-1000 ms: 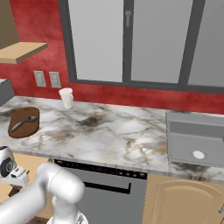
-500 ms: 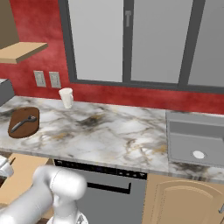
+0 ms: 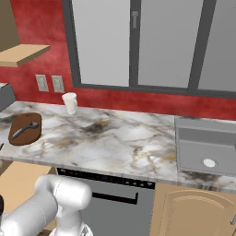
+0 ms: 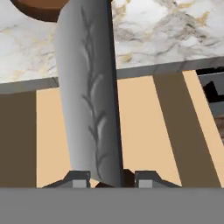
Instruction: Open the drawer on the left and place the cutting tools on the cutting board.
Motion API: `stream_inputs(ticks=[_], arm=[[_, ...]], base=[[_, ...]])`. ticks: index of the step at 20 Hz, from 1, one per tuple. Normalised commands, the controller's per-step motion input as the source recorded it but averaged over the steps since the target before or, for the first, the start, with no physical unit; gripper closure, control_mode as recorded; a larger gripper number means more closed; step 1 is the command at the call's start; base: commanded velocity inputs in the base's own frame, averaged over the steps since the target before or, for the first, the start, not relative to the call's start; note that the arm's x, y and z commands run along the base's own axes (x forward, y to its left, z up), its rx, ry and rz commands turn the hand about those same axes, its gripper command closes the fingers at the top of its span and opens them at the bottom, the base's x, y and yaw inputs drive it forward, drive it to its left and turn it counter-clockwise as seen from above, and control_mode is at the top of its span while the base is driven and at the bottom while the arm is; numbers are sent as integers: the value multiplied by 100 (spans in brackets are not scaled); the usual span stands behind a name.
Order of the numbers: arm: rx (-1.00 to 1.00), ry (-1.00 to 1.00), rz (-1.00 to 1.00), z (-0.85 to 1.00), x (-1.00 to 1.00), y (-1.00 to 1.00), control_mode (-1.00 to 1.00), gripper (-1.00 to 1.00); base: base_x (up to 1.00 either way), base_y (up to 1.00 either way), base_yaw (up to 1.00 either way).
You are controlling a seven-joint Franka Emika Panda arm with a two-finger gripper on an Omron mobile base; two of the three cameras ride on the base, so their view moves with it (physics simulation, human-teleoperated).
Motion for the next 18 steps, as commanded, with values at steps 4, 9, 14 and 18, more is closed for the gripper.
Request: stream_inputs(ticks=[4,9,14,18], arm=[[0,-15,-6,100,90,78,-100,100],[0,-12,-7,98,72,76,-100,100],[0,-3,-5,59,80,27,-100,100],[0,0,0,4,16,0,-100,100]], base=[[0,0,0],[0,0,0],[0,0,0],[0,0,0]])
